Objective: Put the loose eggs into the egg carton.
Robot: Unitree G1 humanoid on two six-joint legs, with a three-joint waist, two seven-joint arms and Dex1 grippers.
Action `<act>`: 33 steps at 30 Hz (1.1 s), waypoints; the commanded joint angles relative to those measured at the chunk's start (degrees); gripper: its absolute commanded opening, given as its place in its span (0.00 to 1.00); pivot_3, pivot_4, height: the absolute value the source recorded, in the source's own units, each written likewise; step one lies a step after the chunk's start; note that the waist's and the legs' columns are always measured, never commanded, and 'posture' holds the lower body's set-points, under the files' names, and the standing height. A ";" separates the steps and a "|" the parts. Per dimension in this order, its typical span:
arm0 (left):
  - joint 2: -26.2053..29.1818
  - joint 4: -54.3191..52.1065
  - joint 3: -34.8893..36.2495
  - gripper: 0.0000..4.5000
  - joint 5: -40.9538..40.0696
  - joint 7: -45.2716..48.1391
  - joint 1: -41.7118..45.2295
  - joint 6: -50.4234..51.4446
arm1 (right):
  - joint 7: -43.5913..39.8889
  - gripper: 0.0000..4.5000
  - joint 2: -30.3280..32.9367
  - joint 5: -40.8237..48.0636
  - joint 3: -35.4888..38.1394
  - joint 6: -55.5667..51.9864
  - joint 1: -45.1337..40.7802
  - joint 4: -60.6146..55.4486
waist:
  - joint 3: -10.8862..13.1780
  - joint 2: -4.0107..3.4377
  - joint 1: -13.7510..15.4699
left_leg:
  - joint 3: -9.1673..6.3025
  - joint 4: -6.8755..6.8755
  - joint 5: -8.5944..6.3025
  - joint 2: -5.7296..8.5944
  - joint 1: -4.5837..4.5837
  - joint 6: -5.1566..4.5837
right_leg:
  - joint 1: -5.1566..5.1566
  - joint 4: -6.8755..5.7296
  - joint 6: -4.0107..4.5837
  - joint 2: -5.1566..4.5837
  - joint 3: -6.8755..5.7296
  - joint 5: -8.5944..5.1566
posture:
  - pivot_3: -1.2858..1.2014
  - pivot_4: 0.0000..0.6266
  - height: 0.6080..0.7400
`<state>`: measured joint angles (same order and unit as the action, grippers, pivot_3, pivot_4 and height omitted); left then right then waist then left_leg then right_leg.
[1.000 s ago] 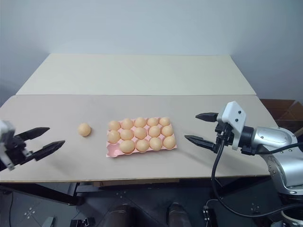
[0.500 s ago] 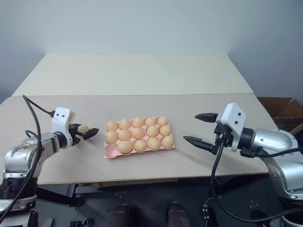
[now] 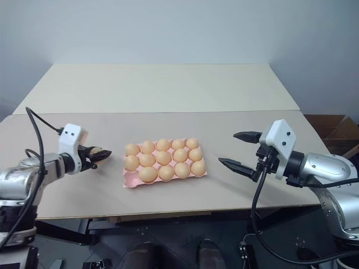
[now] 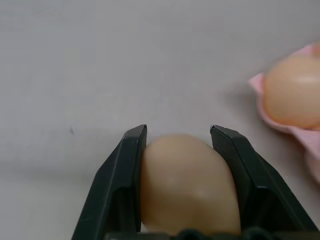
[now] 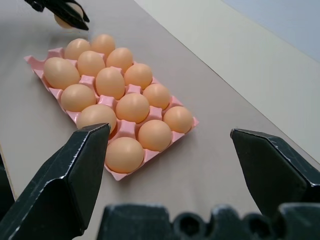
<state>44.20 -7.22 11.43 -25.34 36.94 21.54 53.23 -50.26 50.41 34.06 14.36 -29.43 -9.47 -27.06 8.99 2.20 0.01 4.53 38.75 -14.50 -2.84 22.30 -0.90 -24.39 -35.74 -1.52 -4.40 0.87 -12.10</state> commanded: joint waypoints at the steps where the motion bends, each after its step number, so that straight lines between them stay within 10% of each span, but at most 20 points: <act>1: 3.73 -5.18 3.31 0.40 -5.39 11.05 -0.30 -5.89 | 0.67 1.00 -0.24 0.97 1.70 0.02 -0.24 -1.87 | 0.00 0.00 0.03 | 0.00 0.00 0.00 0.00 0.01 0.00 | 0.00 0.01 0.01 0.00 0.00 0.00 | 0.52 0.24 1.00; 8: 7.55 -7.66 -1.26 0.40 -9.87 31.02 -1.63 -16.13 | 1.88 1.00 -1.04 1.07 1.49 -0.12 0.78 -3.07 | 0.00 -0.01 0.34 | 0.05 0.00 0.00 0.00 -0.01 0.00 | 0.01 0.01 0.32 -0.01 0.00 -0.19 | 0.52 0.24 1.00; 22: 0.12 -2.73 -16.28 0.40 1.34 31.80 -0.56 -28.66 | 3.90 1.00 -1.24 2.08 3.08 -0.51 3.24 -5.77 | 0.00 -0.01 0.47 | 0.02 0.05 0.00 0.00 0.03 -0.01 | 0.02 0.04 -0.02 0.02 0.02 -0.03 | 0.52 0.24 1.00; 30: 1.15 -1.94 -13.33 0.97 1.17 30.07 0.33 -27.67 | 4.42 1.00 -1.49 3.06 4.01 -1.15 3.19 -6.55 | 0.00 -0.01 0.51 | -0.01 0.05 0.00 -0.01 0.03 -0.01 | 0.02 0.02 -0.18 0.03 0.01 -0.13 | 0.52 0.24 1.00; 33: 1.65 -1.48 -11.66 0.99 0.76 29.55 0.88 -27.79 | 4.66 1.00 -1.63 3.50 3.75 -1.24 2.72 -6.37 | 0.00 -0.01 0.52 | -0.01 0.04 0.00 -0.01 0.02 -0.01 | 0.02 0.03 -0.18 0.03 0.01 -0.13 | 0.52 0.24 1.00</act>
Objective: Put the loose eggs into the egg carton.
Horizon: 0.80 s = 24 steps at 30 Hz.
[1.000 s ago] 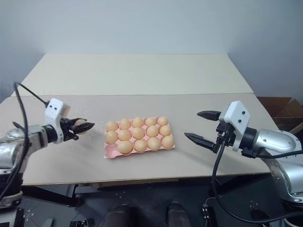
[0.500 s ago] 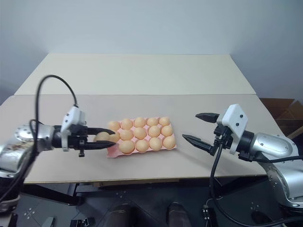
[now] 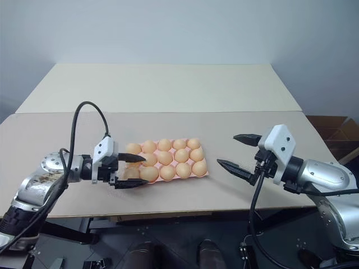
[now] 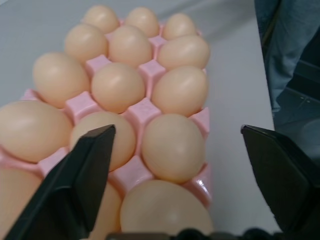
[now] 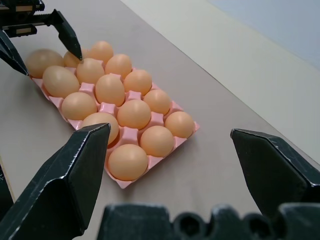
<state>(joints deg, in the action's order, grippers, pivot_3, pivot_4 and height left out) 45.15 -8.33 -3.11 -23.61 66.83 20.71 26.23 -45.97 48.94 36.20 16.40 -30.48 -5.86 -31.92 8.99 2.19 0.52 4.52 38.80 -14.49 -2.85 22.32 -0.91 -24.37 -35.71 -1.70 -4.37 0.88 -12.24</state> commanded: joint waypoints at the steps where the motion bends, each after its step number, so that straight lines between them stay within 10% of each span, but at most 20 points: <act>1: 0.80 -0.32 3.33 0.99 -1.27 -0.38 1.92 -0.51 | 0.39 1.00 -0.13 1.34 1.58 -0.12 -0.97 -1.42 | 0.00 0.00 0.01 | 0.00 0.00 0.00 0.00 0.00 0.00 | 0.00 0.00 0.00 0.00 0.00 0.00 | 0.52 0.24 1.00; 17: 16.45 9.45 38.12 0.99 -9.68 18.61 -18.27 -7.62 | -7.31 1.00 2.33 0.49 0.57 1.82 -1.56 3.40 | 0.01 -0.03 -1.27 | 0.11 -0.06 0.00 -0.10 -0.05 0.00 | -0.11 -0.05 0.39 -0.05 -0.03 -0.23 | 0.52 0.24 1.00; 24: 13.82 2.51 46.25 0.99 -12.44 17.59 -29.93 -3.09 | -8.23 1.00 2.43 0.17 1.85 1.74 1.50 2.35 | 0.02 -0.04 0.04 | 0.16 -0.05 -0.01 -0.15 -0.03 0.02 | -0.15 -0.06 0.42 -0.15 -0.07 -0.44 | 0.52 0.24 1.00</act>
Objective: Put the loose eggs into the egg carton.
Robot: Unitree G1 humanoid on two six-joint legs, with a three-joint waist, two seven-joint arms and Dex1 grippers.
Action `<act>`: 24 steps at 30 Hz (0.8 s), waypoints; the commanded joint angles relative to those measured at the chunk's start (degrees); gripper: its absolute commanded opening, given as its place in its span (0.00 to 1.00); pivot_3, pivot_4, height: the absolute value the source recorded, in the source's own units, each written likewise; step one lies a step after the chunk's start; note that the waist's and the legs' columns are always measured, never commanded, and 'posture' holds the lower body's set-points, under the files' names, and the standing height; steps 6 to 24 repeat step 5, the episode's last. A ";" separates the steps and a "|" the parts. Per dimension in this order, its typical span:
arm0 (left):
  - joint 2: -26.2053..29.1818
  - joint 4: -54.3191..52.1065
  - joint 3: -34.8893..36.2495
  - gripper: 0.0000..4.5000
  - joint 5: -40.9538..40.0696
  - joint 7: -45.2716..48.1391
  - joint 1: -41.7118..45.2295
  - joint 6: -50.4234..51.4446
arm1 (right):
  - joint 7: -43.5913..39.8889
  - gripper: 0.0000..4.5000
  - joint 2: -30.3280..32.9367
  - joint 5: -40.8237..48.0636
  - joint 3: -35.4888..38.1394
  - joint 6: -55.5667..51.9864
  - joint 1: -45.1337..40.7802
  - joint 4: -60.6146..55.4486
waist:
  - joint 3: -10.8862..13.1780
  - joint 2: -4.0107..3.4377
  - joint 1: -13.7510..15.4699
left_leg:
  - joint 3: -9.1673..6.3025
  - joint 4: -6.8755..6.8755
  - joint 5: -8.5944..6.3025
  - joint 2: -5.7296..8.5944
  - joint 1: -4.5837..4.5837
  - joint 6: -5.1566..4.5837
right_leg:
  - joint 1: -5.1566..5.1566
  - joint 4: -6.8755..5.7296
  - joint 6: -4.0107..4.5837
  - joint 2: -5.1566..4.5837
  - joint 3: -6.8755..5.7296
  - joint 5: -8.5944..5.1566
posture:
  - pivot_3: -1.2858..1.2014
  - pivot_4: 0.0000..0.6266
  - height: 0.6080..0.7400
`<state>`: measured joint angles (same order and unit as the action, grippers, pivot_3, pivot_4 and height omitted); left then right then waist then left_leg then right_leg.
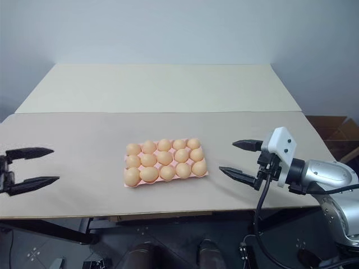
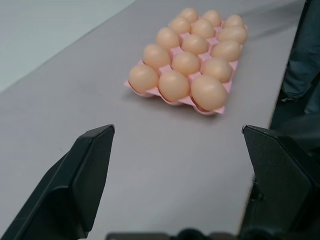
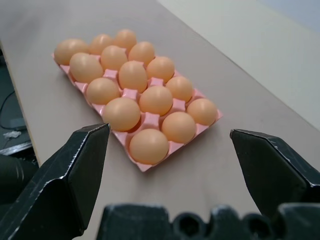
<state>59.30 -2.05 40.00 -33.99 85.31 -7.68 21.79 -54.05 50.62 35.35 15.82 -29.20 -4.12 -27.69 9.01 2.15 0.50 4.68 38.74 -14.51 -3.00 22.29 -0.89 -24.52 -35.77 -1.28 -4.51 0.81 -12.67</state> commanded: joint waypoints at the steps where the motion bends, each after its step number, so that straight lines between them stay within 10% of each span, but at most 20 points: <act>1: -0.84 -4.90 3.54 0.99 -2.40 -1.46 -2.41 1.87 | -0.55 1.00 0.95 0.95 2.72 0.58 0.19 -1.78 | 0.00 0.01 0.12 | 0.00 0.00 0.00 0.00 -0.01 0.00 | 0.01 -0.01 0.01 0.00 0.00 0.00 | 0.52 0.24 1.00; 24: -2.99 -9.11 4.47 0.99 -3.80 -4.21 -4.80 3.37 | -1.01 1.00 1.84 0.08 4.17 0.58 1.81 -1.06 | 0.00 0.00 0.16 | 0.00 0.00 0.00 0.01 -0.01 0.01 | 0.00 -0.01 0.01 0.03 -0.01 0.00 | 0.52 0.24 1.00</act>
